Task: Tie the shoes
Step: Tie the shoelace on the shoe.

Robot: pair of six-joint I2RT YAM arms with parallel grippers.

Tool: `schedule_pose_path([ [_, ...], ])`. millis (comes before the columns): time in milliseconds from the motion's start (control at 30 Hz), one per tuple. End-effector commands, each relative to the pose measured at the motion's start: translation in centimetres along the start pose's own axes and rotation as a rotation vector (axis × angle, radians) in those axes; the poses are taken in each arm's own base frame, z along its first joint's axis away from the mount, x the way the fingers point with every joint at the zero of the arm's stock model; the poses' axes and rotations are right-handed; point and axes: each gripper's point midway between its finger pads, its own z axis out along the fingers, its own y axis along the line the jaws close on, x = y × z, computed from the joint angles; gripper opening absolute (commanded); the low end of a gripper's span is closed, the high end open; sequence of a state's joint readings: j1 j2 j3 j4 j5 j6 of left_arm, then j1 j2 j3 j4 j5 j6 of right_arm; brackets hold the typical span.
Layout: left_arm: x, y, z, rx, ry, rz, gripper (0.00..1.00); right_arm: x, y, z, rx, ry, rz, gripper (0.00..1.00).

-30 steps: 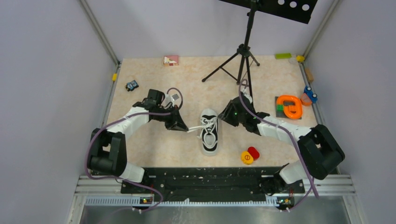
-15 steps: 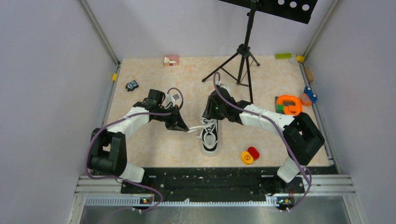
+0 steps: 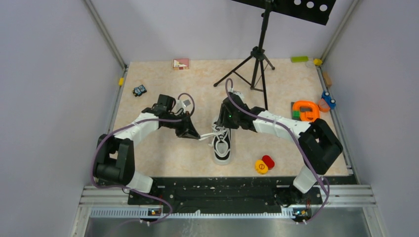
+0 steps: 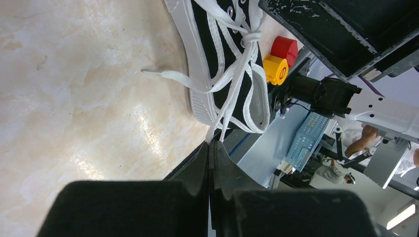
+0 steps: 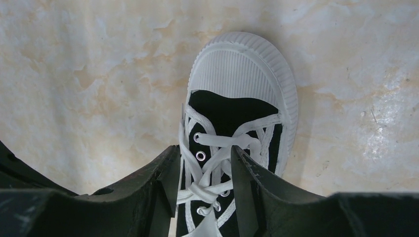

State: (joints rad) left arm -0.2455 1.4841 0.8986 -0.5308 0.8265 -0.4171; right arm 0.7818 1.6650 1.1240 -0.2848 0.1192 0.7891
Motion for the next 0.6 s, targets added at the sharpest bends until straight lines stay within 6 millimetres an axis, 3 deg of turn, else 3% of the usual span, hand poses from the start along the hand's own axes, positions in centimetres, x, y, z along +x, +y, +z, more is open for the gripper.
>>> schedule_pose_path([
  [0,-0.6,-0.8,0.1,0.029,-0.009,0.036,0.00,0.9,-0.6,0.3,0.017,0.013,0.001,0.44],
  [233,-0.5,-0.8,0.2,0.028,-0.009,0.034,0.00,1.7,-0.5,1.1,0.006,0.035,0.026,0.42],
  [400,-0.6,-0.9,0.1,0.029,-0.011,0.035,0.00,1.8,-0.6,1.2,0.012,0.040,0.032,0.36],
  [567,-0.6,-1.0,0.2,0.030,-0.011,0.036,0.00,2.1,-0.7,1.4,0.017,0.055,0.029,0.43],
])
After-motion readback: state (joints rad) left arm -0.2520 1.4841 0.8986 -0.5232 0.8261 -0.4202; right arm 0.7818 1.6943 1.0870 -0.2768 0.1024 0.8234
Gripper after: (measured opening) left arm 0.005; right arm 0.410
